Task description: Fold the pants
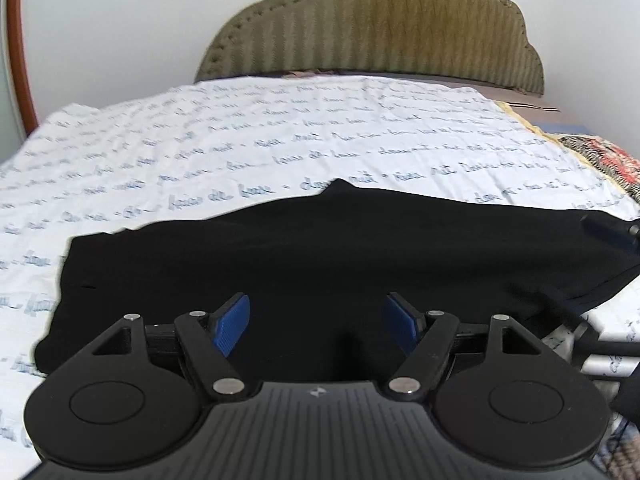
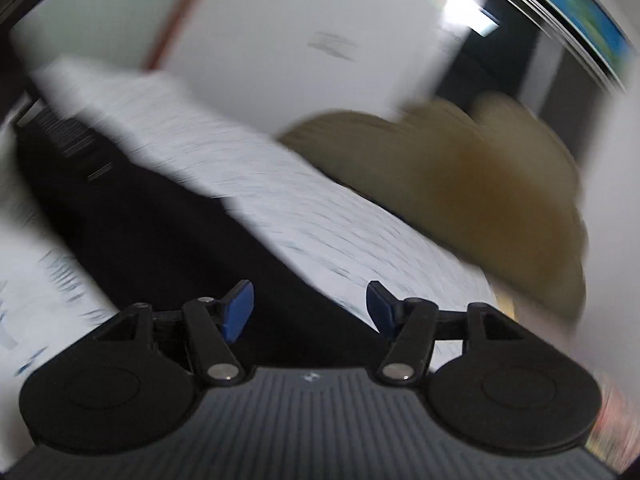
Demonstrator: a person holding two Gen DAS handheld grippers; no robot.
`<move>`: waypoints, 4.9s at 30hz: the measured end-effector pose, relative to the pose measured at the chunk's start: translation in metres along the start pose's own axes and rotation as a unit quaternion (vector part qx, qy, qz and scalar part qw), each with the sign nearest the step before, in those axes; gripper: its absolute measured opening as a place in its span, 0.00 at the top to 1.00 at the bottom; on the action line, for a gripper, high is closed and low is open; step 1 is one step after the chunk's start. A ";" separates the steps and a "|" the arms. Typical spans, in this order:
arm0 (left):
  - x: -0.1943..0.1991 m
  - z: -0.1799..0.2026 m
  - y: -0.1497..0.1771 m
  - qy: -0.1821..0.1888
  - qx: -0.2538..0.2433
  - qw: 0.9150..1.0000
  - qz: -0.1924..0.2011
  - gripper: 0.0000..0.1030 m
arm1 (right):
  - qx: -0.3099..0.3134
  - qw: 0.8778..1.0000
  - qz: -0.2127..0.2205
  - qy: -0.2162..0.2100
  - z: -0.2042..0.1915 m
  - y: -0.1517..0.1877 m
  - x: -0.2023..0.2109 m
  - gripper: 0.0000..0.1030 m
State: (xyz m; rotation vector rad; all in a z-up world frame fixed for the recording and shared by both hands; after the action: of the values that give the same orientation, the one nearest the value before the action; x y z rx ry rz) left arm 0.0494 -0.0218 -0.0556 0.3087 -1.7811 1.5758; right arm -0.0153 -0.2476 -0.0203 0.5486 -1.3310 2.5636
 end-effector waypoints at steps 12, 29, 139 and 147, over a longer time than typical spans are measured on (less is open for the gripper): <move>0.005 -0.016 0.007 0.005 0.022 1.000 -0.006 0.28 | 0.152 0.987 -0.053 -0.029 -0.062 0.015 -0.004 0.57; 0.009 -0.048 0.003 -0.041 0.047 0.998 0.005 0.28 | 0.192 0.979 -0.048 -0.052 -0.094 0.011 0.006 0.82; -0.110 0.235 0.002 0.151 -0.189 0.969 0.048 0.05 | -0.685 0.695 -0.061 0.208 0.290 0.313 0.057 0.61; -0.110 0.235 0.002 0.152 -0.189 0.969 0.048 0.05 | -0.767 0.626 -0.024 0.139 0.269 0.331 0.044 0.57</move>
State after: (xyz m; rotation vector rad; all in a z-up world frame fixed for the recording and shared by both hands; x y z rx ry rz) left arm 0.0428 -0.2719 -0.1254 -0.1935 -1.8215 1.2318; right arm -0.1059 -0.6579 -0.1069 -0.1901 -2.4793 0.5889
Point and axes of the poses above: each gripper's, at about its wrist camera, not at the fingertips, and x roughly against the way its jaws point, z to its right, y to its underside, the point moved 6 cm from there along -x, roughly the way its jaws point, and after that the axes turned 1 degree about z, right-handed, at the moved point
